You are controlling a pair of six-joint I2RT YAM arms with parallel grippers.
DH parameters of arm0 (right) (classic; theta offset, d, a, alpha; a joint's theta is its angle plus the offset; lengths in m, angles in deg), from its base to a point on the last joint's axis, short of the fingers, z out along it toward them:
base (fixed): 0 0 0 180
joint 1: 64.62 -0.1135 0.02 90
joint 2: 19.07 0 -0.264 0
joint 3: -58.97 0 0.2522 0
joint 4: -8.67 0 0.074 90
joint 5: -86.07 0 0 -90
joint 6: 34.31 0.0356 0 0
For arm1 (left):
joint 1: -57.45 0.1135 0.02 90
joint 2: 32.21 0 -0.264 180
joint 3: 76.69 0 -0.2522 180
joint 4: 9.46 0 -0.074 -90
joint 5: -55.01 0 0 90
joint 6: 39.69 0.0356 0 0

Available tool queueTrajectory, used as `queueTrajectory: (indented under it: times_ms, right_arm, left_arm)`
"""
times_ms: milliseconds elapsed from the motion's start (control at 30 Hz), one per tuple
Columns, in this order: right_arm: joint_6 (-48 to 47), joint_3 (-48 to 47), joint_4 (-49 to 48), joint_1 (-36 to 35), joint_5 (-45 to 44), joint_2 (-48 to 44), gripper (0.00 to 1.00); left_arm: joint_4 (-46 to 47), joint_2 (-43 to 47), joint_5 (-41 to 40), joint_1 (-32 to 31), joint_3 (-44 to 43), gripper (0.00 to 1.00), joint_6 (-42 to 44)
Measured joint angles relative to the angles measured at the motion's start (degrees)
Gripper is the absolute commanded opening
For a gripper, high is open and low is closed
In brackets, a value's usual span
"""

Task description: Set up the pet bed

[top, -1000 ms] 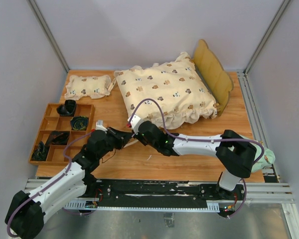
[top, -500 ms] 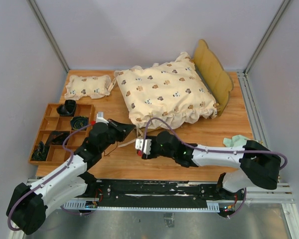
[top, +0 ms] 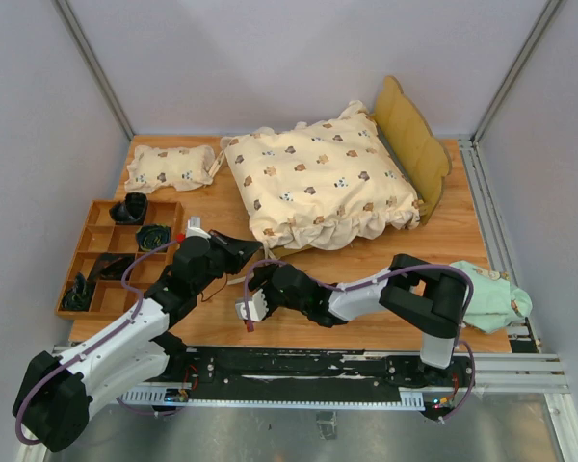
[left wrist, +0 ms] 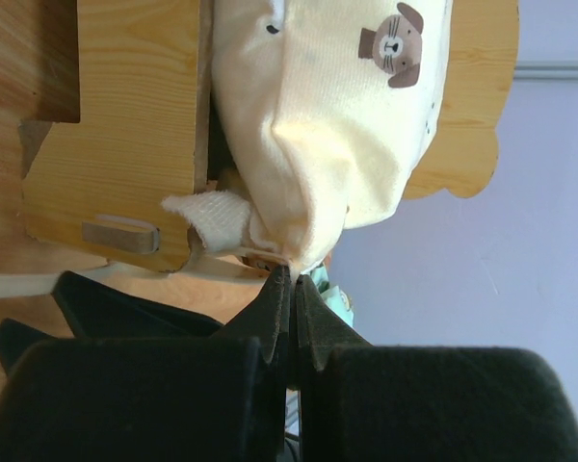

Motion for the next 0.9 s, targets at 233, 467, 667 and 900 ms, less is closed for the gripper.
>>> queueTrajectory:
  times_ms: [233,467,667,900]
  right_arm:
    - [-3.37,-5.05,-4.87,0.04,-1.05,7.63,0.03]
    - [-0.50,2.54,-8.50,-0.02,-1.95,3.30,0.00]
    - [14.51,15.58,-23.69,0.09,-3.56,-3.91,0.00]
    - [35.21,23.54,-42.60,0.17,-11.89,-0.17,0.00]
  left_arm:
    - [-0.24,0.37,-0.31,0.00,0.00,0.00,0.07]
    - [-7.76,0.81,-5.84,0.00,-5.31,0.00,5.35]
    - [-12.11,2.71,-13.09,0.04,-12.87,0.00,12.48]
    - [-14.10,3.74,-13.70,0.04,-11.87,0.00,17.88]
